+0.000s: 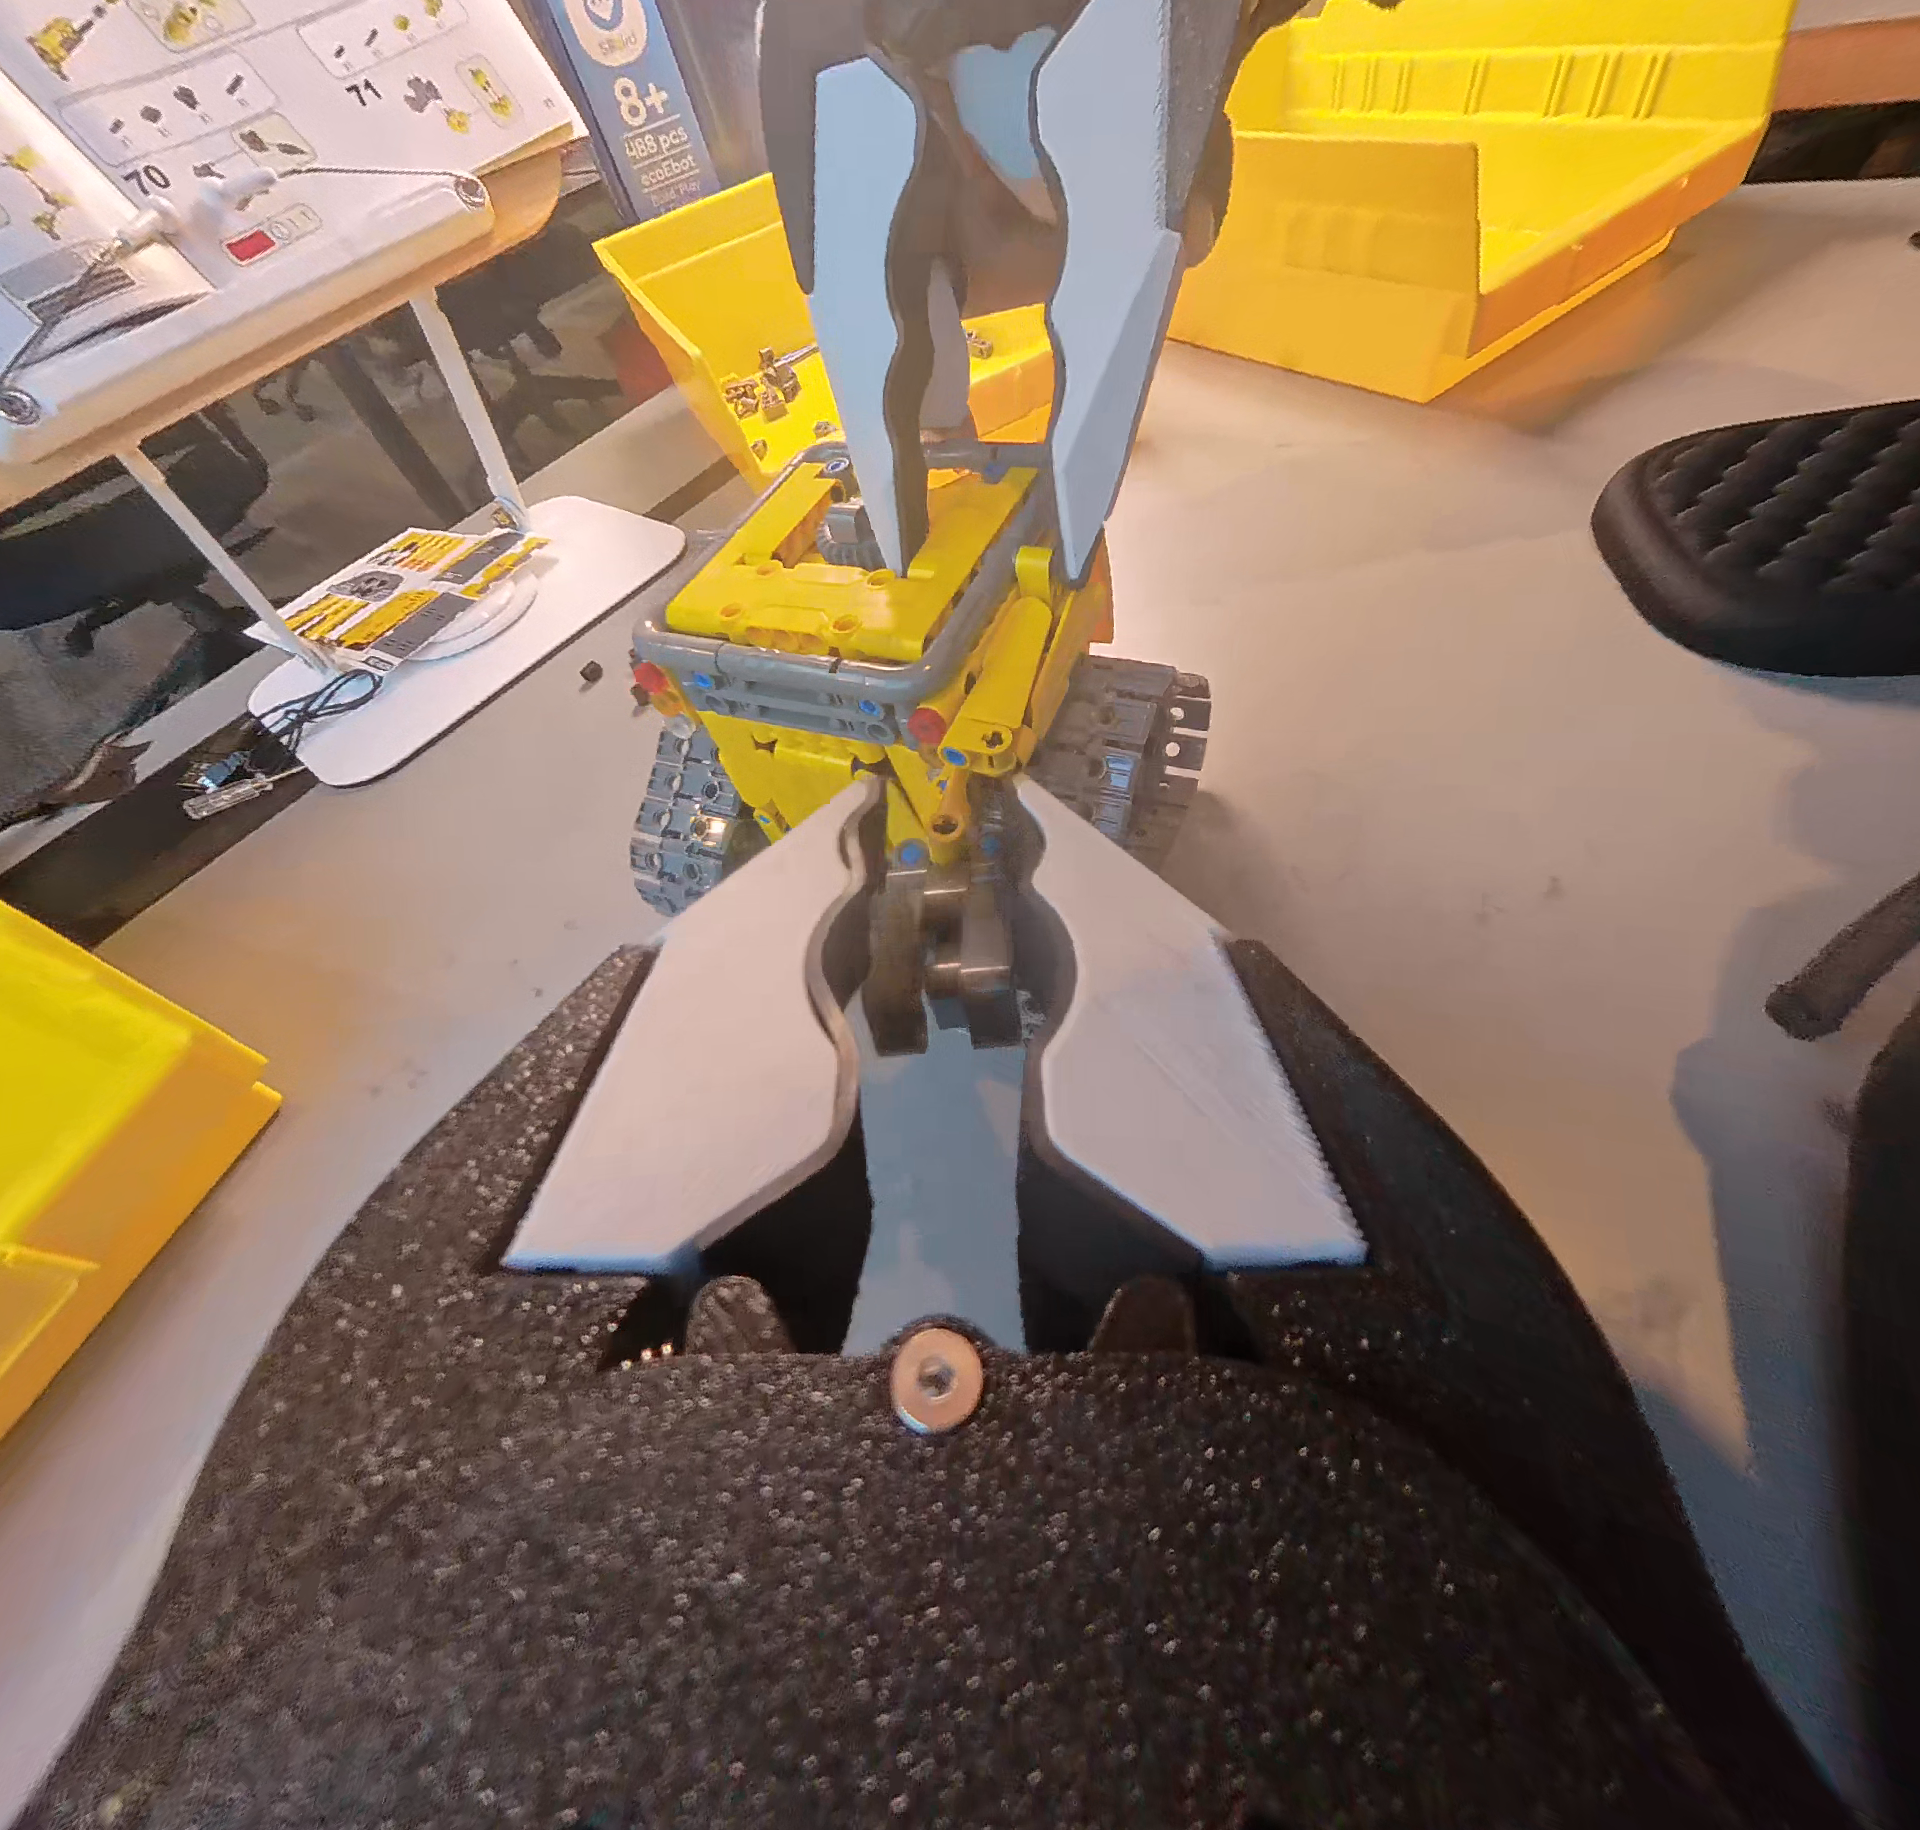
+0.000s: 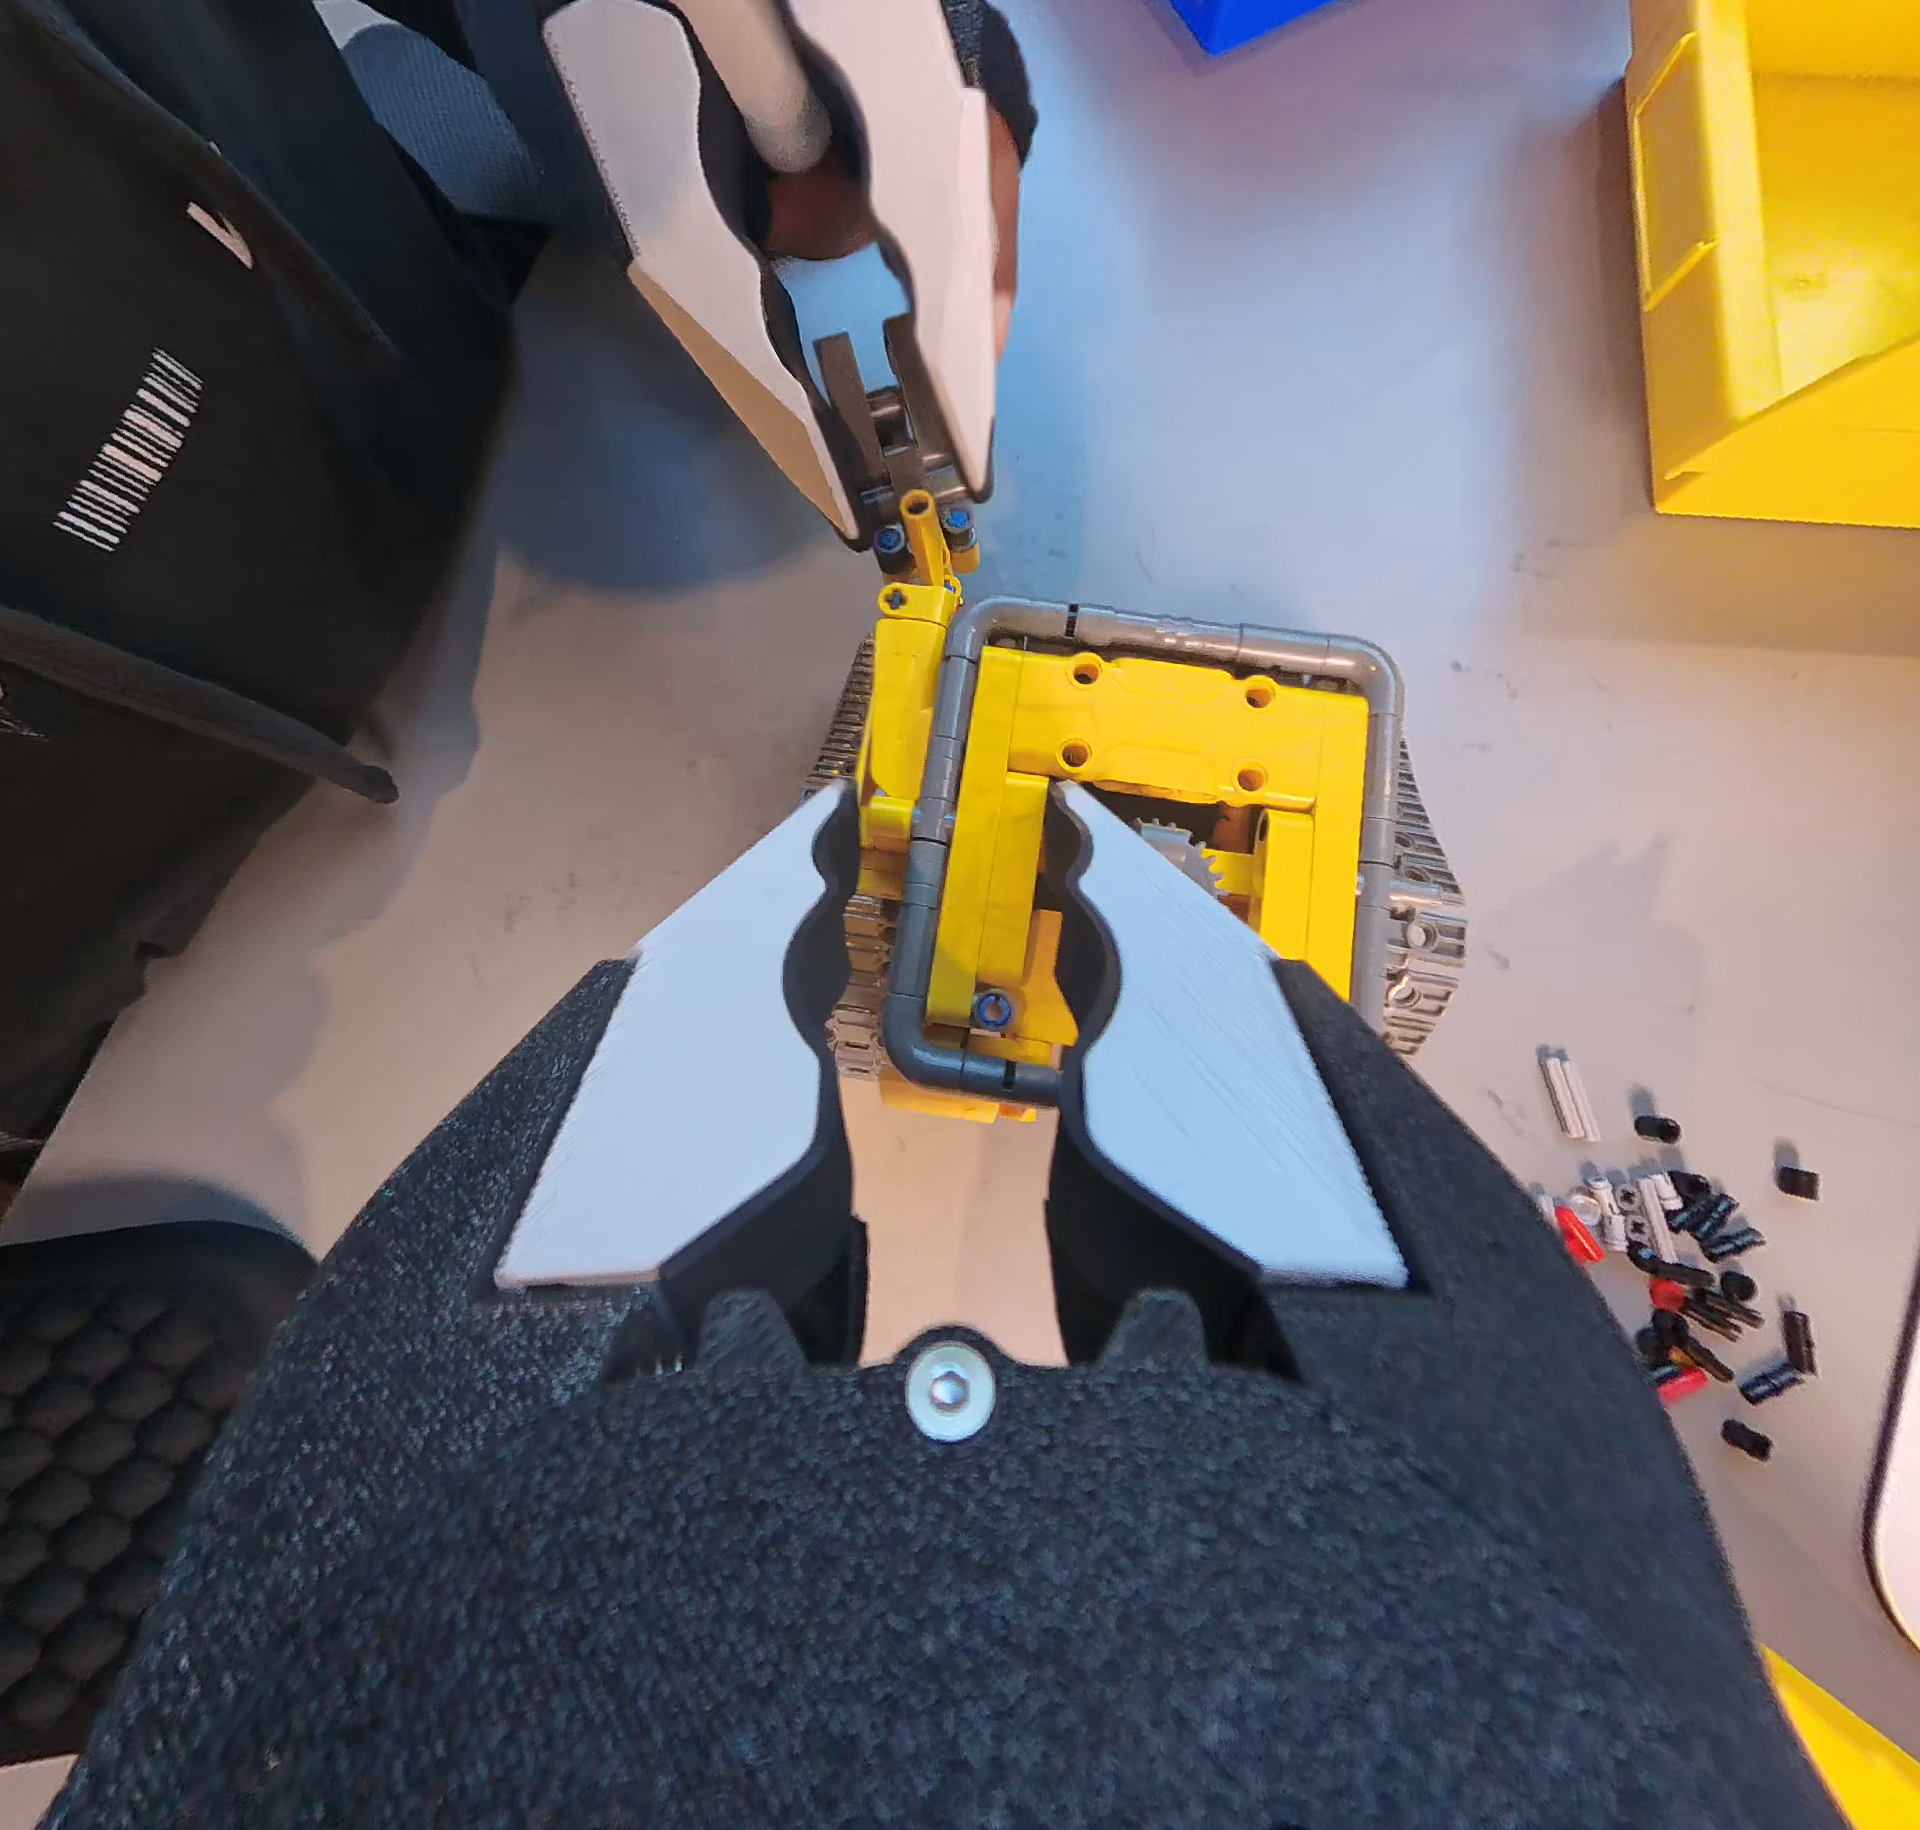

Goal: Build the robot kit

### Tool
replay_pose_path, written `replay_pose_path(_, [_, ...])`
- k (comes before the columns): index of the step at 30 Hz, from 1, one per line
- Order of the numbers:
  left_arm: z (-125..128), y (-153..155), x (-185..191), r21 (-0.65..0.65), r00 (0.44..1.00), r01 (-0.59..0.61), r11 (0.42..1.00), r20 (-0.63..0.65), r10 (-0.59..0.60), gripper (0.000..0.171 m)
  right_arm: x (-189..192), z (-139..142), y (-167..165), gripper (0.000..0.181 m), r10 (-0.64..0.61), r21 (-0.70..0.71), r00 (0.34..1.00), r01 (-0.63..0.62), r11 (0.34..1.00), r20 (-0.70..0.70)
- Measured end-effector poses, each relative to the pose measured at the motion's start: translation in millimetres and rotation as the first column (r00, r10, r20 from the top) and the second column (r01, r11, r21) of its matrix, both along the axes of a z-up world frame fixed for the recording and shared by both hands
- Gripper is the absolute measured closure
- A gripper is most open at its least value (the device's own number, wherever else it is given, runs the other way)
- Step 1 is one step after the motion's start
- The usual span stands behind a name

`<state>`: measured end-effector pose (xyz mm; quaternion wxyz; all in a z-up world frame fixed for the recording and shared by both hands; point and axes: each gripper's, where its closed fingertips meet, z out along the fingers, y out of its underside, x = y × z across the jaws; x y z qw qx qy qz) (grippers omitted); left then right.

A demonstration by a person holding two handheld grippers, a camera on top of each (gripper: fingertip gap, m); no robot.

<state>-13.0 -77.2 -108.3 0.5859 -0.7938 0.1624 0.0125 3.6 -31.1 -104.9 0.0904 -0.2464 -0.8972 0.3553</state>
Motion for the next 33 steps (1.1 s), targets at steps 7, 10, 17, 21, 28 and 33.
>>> replay_pose_path(7, [-3.7,-12.3,-9.5,-0.106,0.992,0.075,0.992,0.108,-0.064,0.123,15.2,26.5,2.3,0.119,-0.077,-0.067,0.992,0.071,0.995,-0.095])
replay_pose_path(10, [-21.1,-17.9,-5.4,-0.181,0.986,0.153,0.971,0.097,-0.138,0.128,17.9,17.2,15.3,0.123,-0.161,0.015,0.968,0.167,0.986,-0.190])
replay_pose_path(17, [-13.1,-20.5,-10.6,-0.221,0.950,0.312,0.924,0.076,-0.303,0.145,11.3,-3.2,25.6,0.149,-0.246,0.096,0.909,0.293,0.951,-0.338])
replay_pose_path(21, [1.7,-20.0,-18.8,-0.272,0.893,0.449,0.851,0.164,-0.419,0.146,10.2,-2.9,23.2,0.154,-0.214,0.112,0.924,0.260,0.959,-0.317])
replay_pose_path(28, [29.7,-7.4,-14.4,-0.254,0.833,0.549,0.796,0.246,-0.496,0.146,11.6,-3.8,24.6,0.154,-0.219,0.101,0.929,0.259,0.961,-0.298])
replay_pose_path(33, [16.0,-10.7,-16.0,-0.207,0.833,0.533,0.820,0.298,-0.466,0.146,12.6,-3.9,25.1,0.154,-0.241,0.070,0.921,0.274,0.959,-0.307])
